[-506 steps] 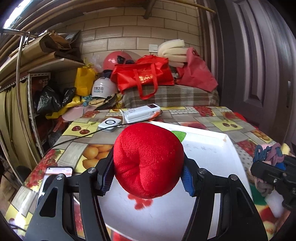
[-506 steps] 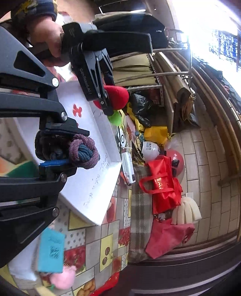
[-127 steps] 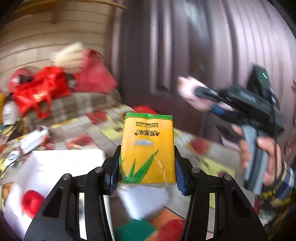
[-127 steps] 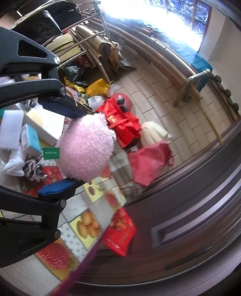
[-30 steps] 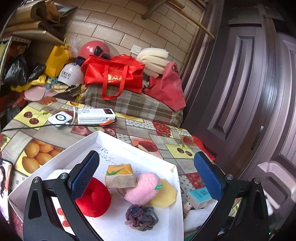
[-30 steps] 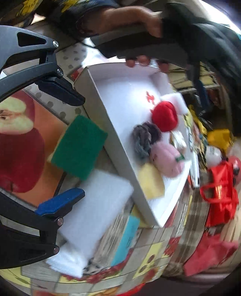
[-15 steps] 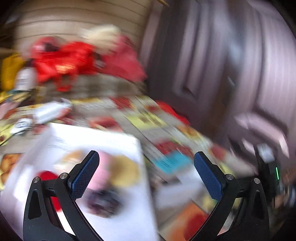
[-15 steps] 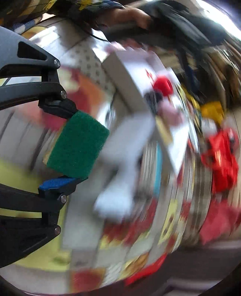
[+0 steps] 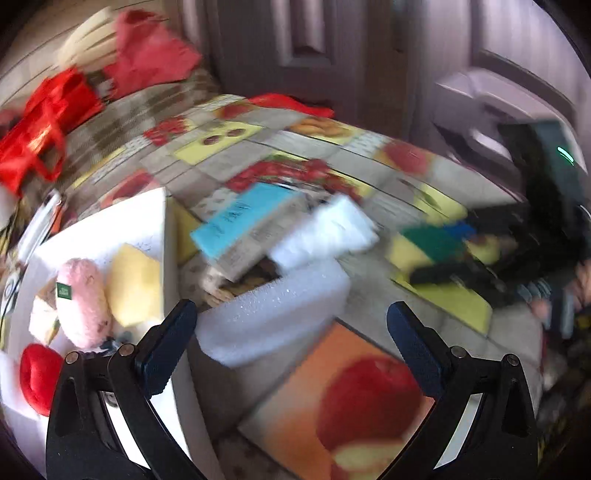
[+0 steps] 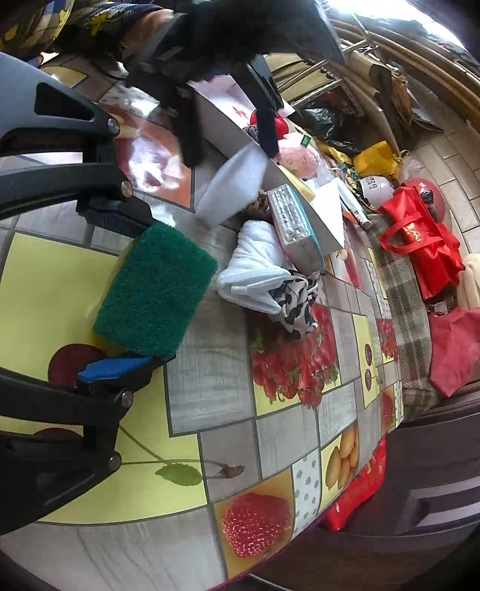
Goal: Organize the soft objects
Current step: 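Grasp a white foam block with the left gripper while the right lifts the green sponge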
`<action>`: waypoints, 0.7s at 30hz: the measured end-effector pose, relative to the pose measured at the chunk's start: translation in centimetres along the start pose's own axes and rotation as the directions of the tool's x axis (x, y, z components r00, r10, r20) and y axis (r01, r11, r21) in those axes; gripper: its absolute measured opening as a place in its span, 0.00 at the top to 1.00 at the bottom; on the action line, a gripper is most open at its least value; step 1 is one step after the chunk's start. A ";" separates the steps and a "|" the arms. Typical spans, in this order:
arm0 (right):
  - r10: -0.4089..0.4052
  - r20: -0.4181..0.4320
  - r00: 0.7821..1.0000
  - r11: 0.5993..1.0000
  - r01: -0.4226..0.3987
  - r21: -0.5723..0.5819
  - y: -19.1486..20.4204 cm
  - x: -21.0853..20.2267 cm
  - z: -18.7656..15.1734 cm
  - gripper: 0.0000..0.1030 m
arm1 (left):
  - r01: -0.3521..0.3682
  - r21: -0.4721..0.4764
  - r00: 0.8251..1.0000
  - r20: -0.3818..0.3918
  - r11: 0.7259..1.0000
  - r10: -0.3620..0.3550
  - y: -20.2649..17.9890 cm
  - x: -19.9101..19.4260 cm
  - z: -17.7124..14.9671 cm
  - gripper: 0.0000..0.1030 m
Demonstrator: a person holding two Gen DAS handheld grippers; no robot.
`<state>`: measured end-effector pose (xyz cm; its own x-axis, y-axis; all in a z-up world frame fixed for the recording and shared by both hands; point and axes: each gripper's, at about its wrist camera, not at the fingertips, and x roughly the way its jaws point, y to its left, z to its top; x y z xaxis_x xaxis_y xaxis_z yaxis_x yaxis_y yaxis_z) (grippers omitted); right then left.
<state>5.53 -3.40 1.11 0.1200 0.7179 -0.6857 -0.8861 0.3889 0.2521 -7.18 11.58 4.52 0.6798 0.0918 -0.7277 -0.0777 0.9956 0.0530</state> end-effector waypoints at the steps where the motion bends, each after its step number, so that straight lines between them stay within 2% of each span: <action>1: 0.004 0.001 1.000 1.000 -0.004 0.004 -0.1 0.0 -0.1 0.44 | 0.042 0.023 0.999 -0.011 0.999 -0.042 -0.4 -0.4 -0.2 0.01; 2: 0.008 0.001 1.000 1.000 -0.008 0.008 -0.2 0.0 -0.1 0.44 | 0.106 0.042 0.994 -0.011 0.993 -0.106 -0.8 -1.2 -0.4 0.01; 4: 0.011 0.001 1.000 1.000 -0.011 0.011 -0.2 -0.1 -0.1 0.44 | 0.279 0.052 0.960 0.009 0.959 -0.280 -1.3 -3.0 -0.7 0.01; 5: 0.012 0.001 1.000 1.000 -0.012 0.011 -0.3 0.0 0.0 0.44 | 0.302 0.068 0.952 0.025 0.951 -0.305 -1.5 -3.7 -0.7 0.01; 8: 0.013 0.002 1.000 1.000 -0.013 0.017 -0.3 0.0 -0.1 0.44 | 0.262 0.112 0.960 0.068 0.959 -0.270 -2.1 -5.2 -0.5 0.01; 10: 0.019 0.004 1.000 1.000 -0.019 0.025 -0.4 -0.1 -0.1 0.44 | 0.225 0.081 0.970 0.070 0.971 -0.231 -1.8 -4.5 -0.4 0.01; 12: 0.028 0.008 1.000 0.999 -0.028 0.036 -0.5 -0.1 0.0 0.44 | 0.179 0.057 0.983 0.032 0.982 -0.181 -1.5 -2.7 -0.2 0.01; 14: 0.042 0.012 0.999 0.998 -0.043 0.049 -0.8 -0.2 0.0 0.44 | 0.130 0.075 0.991 -0.032 0.989 -0.128 -1.6 -0.8 -0.4 0.01; 21: 0.080 0.022 0.997 0.993 -0.082 0.085 -1.4 -0.3 -0.1 0.44 | 0.109 0.150 0.986 -0.143 0.983 -0.088 -4.4 3.5 -1.1 0.01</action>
<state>6.68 -4.17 0.91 0.0587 0.7594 -0.6480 -0.8516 0.3768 0.3644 -5.28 7.51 0.95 0.5728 0.0005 -0.8197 0.1072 0.9914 0.0755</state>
